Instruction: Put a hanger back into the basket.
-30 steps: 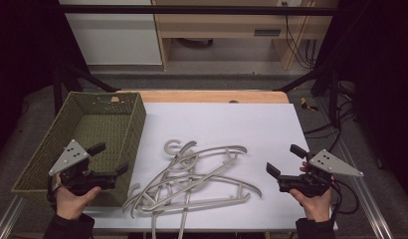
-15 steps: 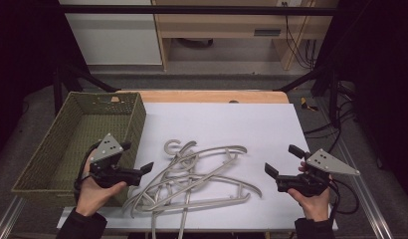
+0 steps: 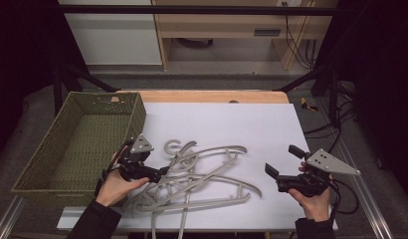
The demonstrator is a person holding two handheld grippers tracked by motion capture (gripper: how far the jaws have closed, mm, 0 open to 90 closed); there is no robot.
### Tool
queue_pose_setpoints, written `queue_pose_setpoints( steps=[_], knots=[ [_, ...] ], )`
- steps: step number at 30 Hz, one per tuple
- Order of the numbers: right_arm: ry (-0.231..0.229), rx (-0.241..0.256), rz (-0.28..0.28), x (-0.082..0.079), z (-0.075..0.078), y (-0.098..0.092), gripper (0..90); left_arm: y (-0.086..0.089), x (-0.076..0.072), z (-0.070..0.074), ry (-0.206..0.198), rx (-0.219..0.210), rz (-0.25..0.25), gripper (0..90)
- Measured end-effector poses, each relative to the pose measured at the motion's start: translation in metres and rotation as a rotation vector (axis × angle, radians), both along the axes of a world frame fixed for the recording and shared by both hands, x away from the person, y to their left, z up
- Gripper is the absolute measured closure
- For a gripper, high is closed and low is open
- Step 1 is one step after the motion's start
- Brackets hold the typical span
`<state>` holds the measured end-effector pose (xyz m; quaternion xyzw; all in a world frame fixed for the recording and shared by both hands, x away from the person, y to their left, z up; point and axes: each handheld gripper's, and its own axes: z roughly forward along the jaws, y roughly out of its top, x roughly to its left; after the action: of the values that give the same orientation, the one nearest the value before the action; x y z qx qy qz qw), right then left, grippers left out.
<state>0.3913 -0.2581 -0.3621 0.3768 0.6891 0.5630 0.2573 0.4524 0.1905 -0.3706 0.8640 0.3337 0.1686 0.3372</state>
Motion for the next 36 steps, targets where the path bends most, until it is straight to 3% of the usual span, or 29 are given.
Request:
queue_pose_setpoints(
  steps=[2, 6, 10, 11, 13, 24, 36],
  knots=[
    [0.002, 0.002, 0.0, 0.0, 0.0, 0.001, 0.9, -0.007, 0.004, -0.011, 0.029, 0.045, 0.004, 15.9],
    [0.006, -0.002, 0.003, 0.0, -0.001, 0.002, 0.9, -0.013, 0.009, -0.021, 0.06, 0.066, 0.014, 20.6],
    [0.004, -0.001, 0.003, 0.001, -0.001, 0.002, 0.9, -0.017, 0.016, -0.034, 0.104, 0.114, 0.029, 28.2],
    [0.004, 0.0, 0.003, 0.001, -0.001, 0.002, 0.9, -0.017, 0.016, -0.034, 0.104, 0.114, 0.029, 30.1],
    [0.003, 0.0, 0.004, 0.001, -0.001, 0.002, 0.9, -0.019, 0.019, -0.039, 0.114, 0.154, 0.041, 34.7],
    [0.005, -0.001, 0.004, 0.001, -0.001, 0.003, 0.9, -0.024, 0.024, -0.054, 0.146, 0.224, 0.039, 48.0],
    [0.008, -0.008, 0.01, 0.002, -0.002, 0.003, 0.9, -0.024, 0.028, -0.057, 0.174, 0.208, 0.036, 59.4]
  ],
)
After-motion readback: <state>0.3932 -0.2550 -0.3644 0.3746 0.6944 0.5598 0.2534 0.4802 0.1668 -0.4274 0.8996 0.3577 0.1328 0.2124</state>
